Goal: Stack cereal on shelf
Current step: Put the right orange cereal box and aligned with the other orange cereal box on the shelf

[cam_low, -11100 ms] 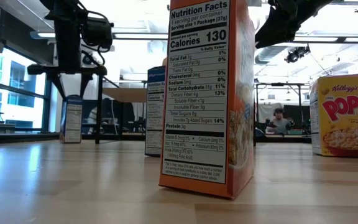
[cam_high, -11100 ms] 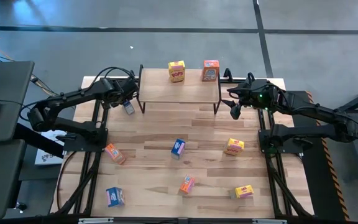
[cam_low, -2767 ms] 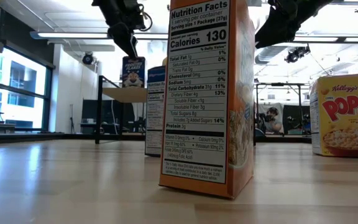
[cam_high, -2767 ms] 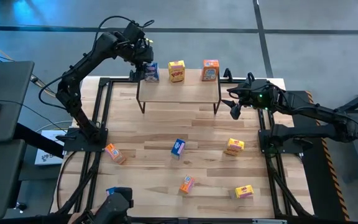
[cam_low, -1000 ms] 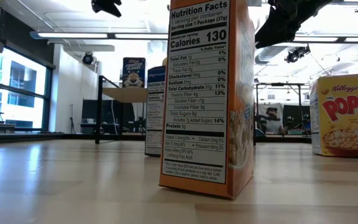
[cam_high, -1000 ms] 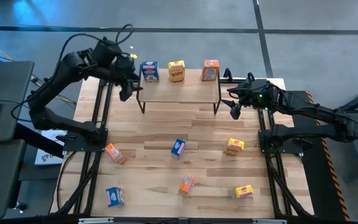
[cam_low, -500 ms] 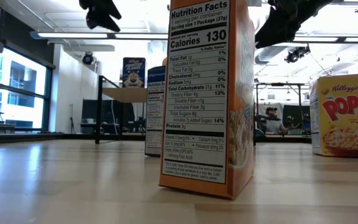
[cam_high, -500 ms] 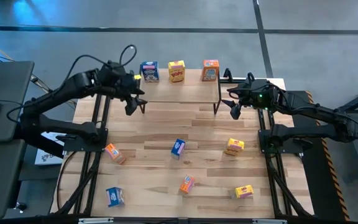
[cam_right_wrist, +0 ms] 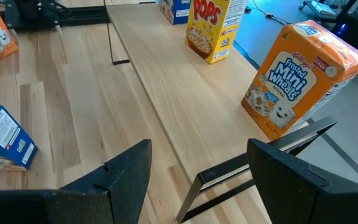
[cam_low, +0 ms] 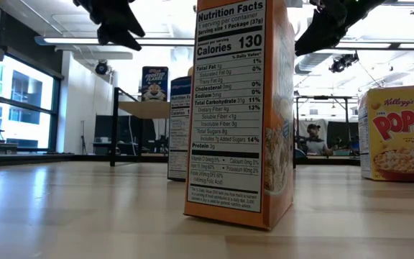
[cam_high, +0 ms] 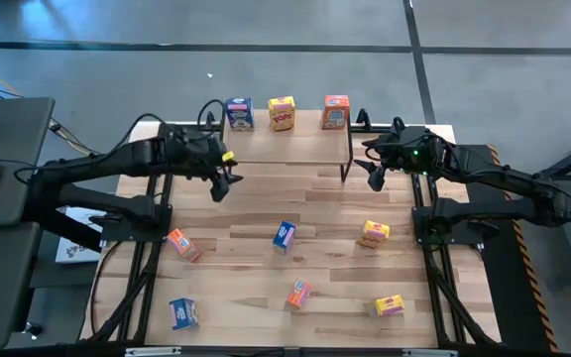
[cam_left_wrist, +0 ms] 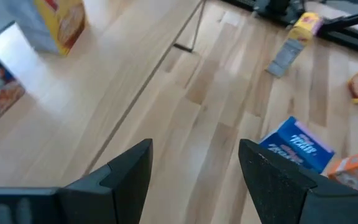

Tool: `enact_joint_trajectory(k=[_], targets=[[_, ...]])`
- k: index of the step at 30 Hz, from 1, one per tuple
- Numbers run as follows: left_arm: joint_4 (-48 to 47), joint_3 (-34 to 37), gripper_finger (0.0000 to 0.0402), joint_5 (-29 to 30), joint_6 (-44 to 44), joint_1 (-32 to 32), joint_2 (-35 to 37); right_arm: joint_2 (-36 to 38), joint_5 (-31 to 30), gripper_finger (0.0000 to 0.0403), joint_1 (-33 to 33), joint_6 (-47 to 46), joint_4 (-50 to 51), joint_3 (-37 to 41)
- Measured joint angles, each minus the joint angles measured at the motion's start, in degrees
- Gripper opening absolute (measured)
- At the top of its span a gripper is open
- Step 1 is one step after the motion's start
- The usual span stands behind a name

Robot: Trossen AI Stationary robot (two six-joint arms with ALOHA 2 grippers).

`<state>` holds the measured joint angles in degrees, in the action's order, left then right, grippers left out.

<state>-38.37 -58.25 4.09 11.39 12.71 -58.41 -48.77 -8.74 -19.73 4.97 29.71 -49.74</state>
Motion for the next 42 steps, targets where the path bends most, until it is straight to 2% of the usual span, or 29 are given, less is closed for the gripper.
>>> enact_joint_trajectory(k=[5, 8, 14, 17, 28, 42], targets=[[1.00, 1.54, 0.0230, 5.52, 3.77, -4.13, -0.04, 0.00, 0.30, 0.0257, 0.00, -0.02, 0.02, -0.01], [1.26, 1.54, 0.0230, 7.41, 6.08, -6.73, -0.04, -0.01, 2.95, 0.0257, 0.00, -1.71, 0.02, 0.00], [1.92, 1.54, 0.0230, 11.27, 9.20, -12.31, -0.04, 0.00, 12.42, 0.0257, 0.01, -18.17, 5.23, -0.01], [1.90, 1.54, 0.0230, 12.89, 10.12, -14.84, -0.04, 0.00, 13.54, 0.0257, 0.00, -22.77, 8.17, -0.01], [1.89, 1.58, 0.0230, 17.75, 14.09, -20.37, -0.07, 0.00, 17.97, 0.0257, 0.00, -15.24, 9.05, -0.01], [2.66, 1.58, 0.0230, 19.35, 14.11, -21.09, -0.07, 0.00, 18.35, 0.0257, 0.00, -15.26, 9.04, -0.01]])
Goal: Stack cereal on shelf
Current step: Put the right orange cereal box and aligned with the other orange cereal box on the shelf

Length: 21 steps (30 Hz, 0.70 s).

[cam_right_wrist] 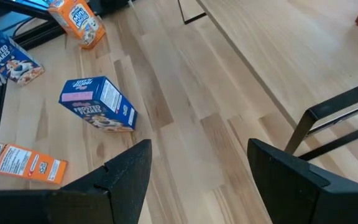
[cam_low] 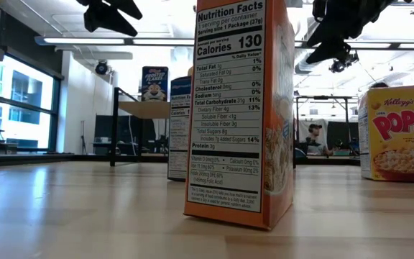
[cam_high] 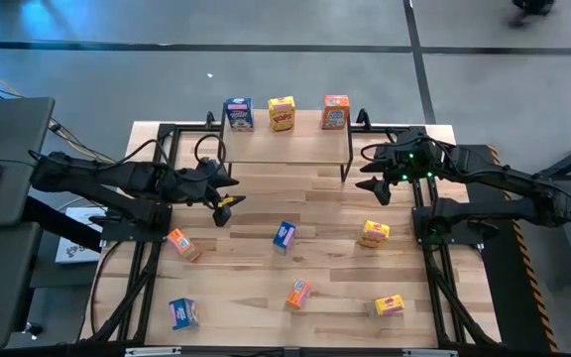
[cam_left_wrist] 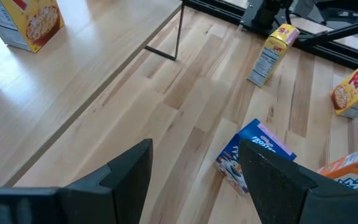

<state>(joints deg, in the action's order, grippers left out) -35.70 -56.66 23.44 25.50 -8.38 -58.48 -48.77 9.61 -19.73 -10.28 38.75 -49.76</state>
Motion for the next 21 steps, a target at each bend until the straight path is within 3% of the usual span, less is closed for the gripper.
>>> enact_joint_trajectory(k=[13, 18, 21], targets=[[0.02, 0.00, 0.0230, 0.68, -0.07, 0.04, 0.00, 0.00, 1.12, 0.0257, 0.00, -1.26, -8.10, 0.00], [0.02, 0.00, 0.0230, 1.42, -0.09, 0.04, 0.00, 0.00, 7.26, 0.0257, 0.00, 4.23, -11.02, 0.00], [0.02, 0.00, 0.0230, 1.46, -0.09, 0.04, 0.00, -0.18, 7.38, 0.0257, 0.44, 5.92, -12.79, 0.00]])
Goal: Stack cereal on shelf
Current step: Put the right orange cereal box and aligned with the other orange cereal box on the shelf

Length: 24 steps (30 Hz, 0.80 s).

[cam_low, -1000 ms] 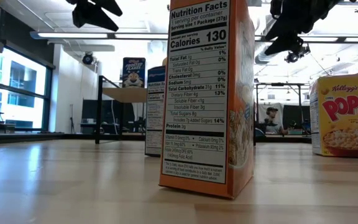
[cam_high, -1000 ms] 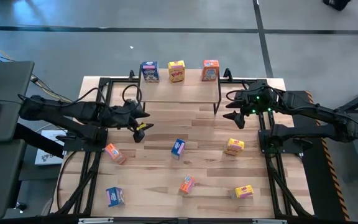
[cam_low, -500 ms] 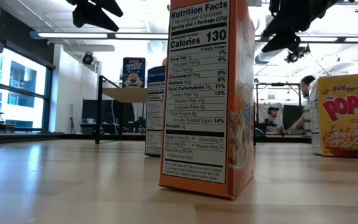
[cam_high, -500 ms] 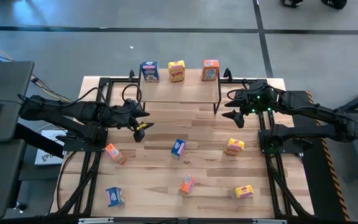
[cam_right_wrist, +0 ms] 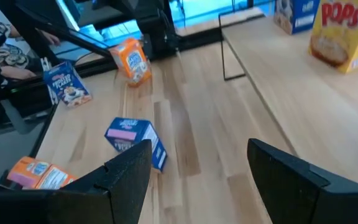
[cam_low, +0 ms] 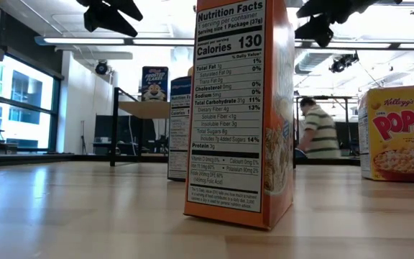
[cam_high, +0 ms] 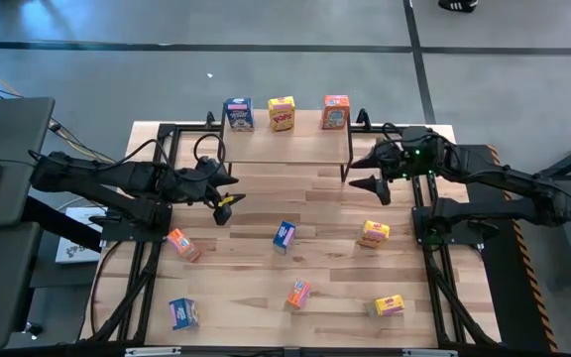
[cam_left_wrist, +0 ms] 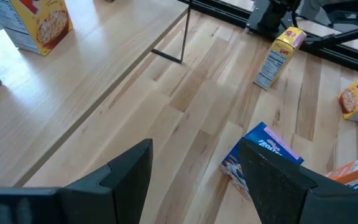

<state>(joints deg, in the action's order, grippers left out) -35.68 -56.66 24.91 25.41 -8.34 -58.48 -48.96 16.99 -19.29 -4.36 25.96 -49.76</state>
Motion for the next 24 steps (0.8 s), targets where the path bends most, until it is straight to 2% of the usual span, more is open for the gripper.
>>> enact_joint_trajectory(k=[10, 24], targets=[[-0.01, 0.02, 0.0230, 0.38, -0.09, 0.09, -0.02, -2.91, 0.07, 0.0257, 5.62, 2.87, -6.77, -0.02], [0.00, 0.04, 0.0230, 1.40, -0.02, 0.09, -0.02, -8.01, 0.97, 0.0257, 17.37, 7.87, -14.86, -0.02]])
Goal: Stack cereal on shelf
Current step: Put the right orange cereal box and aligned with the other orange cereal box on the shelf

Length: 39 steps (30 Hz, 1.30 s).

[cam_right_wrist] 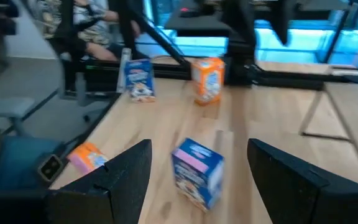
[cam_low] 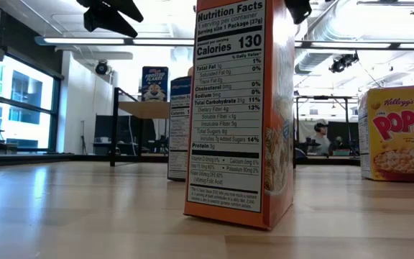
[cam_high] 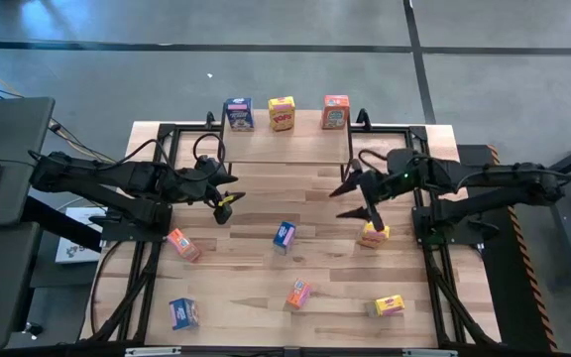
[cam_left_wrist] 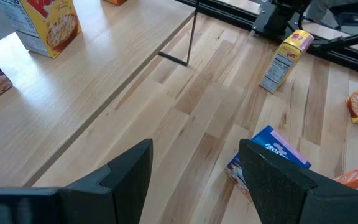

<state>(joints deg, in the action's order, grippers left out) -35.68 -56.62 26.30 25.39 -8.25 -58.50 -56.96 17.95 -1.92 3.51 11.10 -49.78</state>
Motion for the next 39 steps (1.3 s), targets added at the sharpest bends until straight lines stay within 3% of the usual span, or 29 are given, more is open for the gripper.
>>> enact_joint_trajectory(k=[17, 39], targets=[[0.00, 0.00, 0.0230, 2.09, -0.07, 0.09, 0.00, -12.63, 0.05, 0.0257, 14.10, 1.19, -10.67, 0.00], [0.04, 0.00, 0.0230, 2.82, -0.02, 0.09, 0.00, -29.66, 0.02, 0.0257, 21.19, 10.91, -24.14, 0.02]])
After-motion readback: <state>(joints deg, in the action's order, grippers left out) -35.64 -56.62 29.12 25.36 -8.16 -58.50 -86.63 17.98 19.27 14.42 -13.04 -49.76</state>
